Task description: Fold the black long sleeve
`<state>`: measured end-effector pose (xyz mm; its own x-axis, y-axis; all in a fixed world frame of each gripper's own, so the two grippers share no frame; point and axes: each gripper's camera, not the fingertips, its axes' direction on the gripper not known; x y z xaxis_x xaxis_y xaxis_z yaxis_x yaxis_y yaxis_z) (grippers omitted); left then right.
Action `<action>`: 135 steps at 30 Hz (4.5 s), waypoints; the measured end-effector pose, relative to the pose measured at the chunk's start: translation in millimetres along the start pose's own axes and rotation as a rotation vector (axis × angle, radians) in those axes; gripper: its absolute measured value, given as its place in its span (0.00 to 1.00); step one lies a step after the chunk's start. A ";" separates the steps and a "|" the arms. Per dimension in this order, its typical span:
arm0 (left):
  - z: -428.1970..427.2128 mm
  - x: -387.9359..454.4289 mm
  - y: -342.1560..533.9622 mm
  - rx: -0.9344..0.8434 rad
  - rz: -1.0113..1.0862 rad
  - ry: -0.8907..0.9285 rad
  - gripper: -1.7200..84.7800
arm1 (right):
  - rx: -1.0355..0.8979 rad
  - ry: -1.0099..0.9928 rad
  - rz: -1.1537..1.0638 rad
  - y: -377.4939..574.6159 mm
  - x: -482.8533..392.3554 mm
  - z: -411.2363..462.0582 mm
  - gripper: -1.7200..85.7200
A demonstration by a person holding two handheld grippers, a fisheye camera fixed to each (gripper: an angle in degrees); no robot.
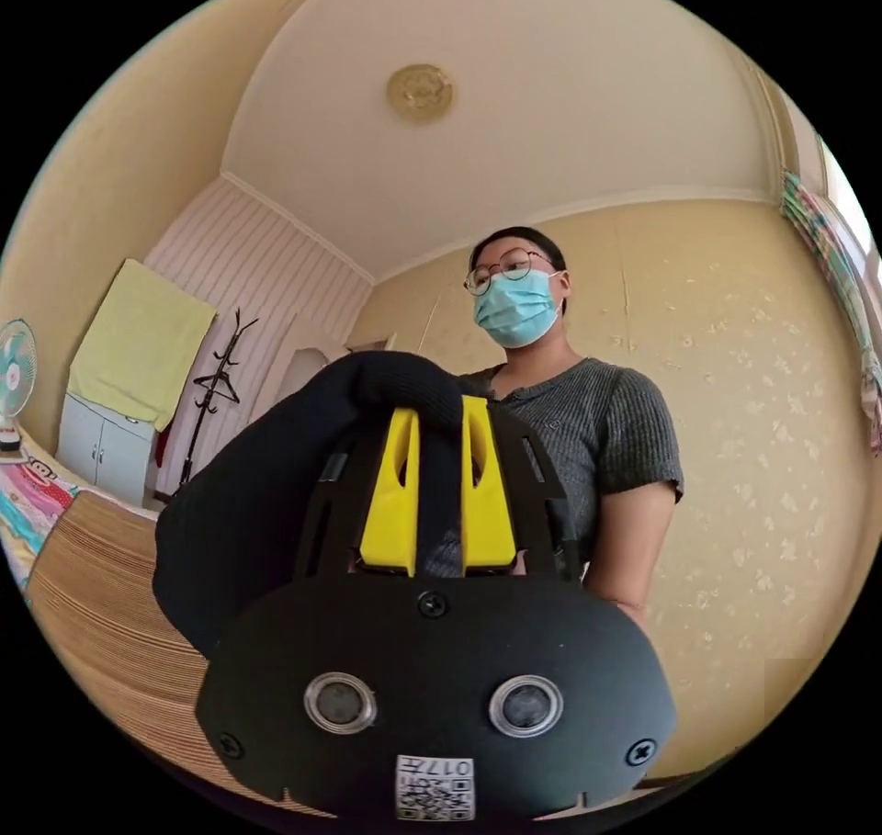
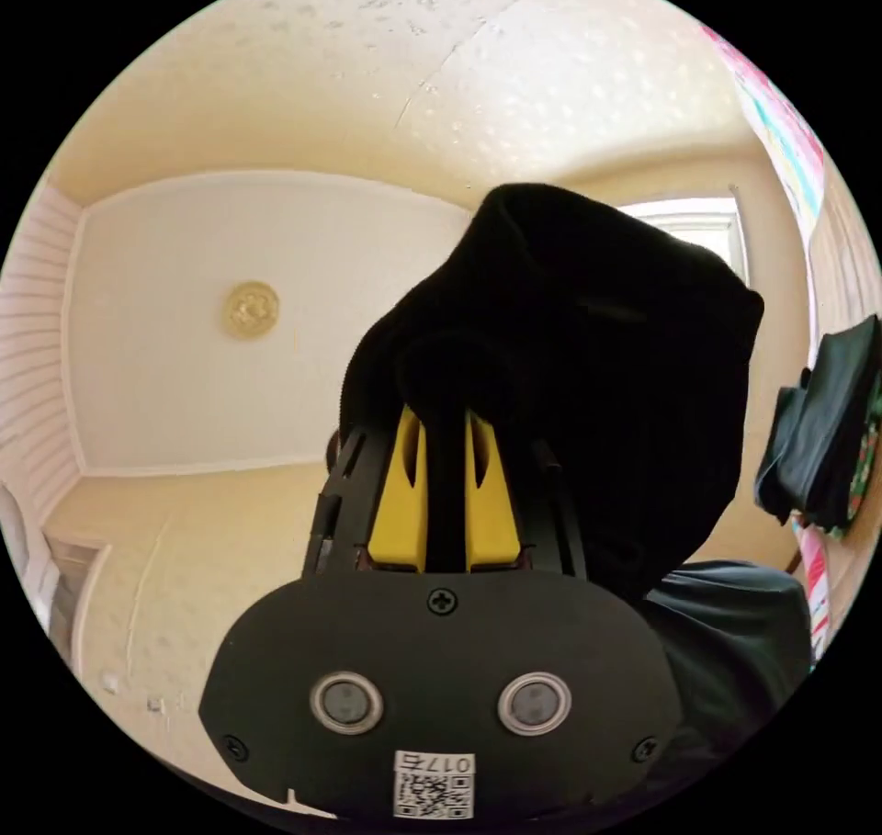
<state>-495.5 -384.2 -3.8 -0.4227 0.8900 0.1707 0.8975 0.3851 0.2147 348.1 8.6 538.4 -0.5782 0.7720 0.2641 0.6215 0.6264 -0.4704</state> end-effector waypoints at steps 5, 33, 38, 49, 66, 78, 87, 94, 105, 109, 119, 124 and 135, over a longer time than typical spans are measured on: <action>-93.7 -49.7 82.2 0.336 -0.449 -0.488 0.17 | 0.039 0.358 -0.206 -3.9 -44.7 2.1 0.06; 96.7 -389.3 77.4 -0.171 -0.763 -0.552 0.21 | -0.262 1.779 -0.309 -64.9 205.5 124.2 0.03; 121.5 -399.2 70.9 -0.292 -0.824 -0.828 0.23 | -0.432 2.002 -0.280 -87.9 269.9 146.5 0.03; 38.0 -344.0 80.3 0.009 -0.444 -0.352 0.05 | -0.649 1.670 -0.429 -96.9 249.4 115.9 0.05; 42.9 -104.4 -2.5 0.044 0.961 0.708 0.03 | -0.465 1.759 -0.319 -74.0 228.1 -10.2 0.11; 82.5 -89.1 8.4 0.144 0.857 0.922 0.03 | -0.816 1.231 -0.430 -122.0 313.7 17.7 0.15; 81.0 -36.9 19.8 0.141 0.929 0.894 0.03 | -0.827 1.011 -0.280 -129.7 344.9 -9.4 0.20; 96.5 -49.7 12.2 0.189 0.889 0.998 0.03 | -0.884 0.879 -0.242 -127.9 370.0 16.7 0.20; 14.5 38.6 -7.3 0.000 0.780 0.235 0.03 | -0.526 1.238 -0.552 -120.1 177.2 27.5 0.05; -21.5 39.5 -5.8 -0.046 0.506 -0.181 0.03 | -0.286 1.367 -0.714 -99.2 79.8 38.6 0.05; -37.2 -36.3 26.7 -0.469 -0.265 -1.011 0.03 | -0.049 1.730 -0.829 -25.3 4.2 86.4 0.05; -12.4 -14.0 7.4 -0.437 -0.061 -0.846 0.03 | 0.083 1.812 -0.986 21.5 -31.8 131.7 0.05; -176.6 -165.1 -114.0 -0.213 -0.633 -1.392 0.08 | 0.219 2.158 -0.535 -157.6 -40.7 70.4 0.09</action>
<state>-550.2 -618.2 113.4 -0.1584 0.1623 -0.9740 0.5379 0.8414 0.0527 236.4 -129.1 542.5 0.7472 -0.3994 0.5313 0.5135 0.8544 -0.0799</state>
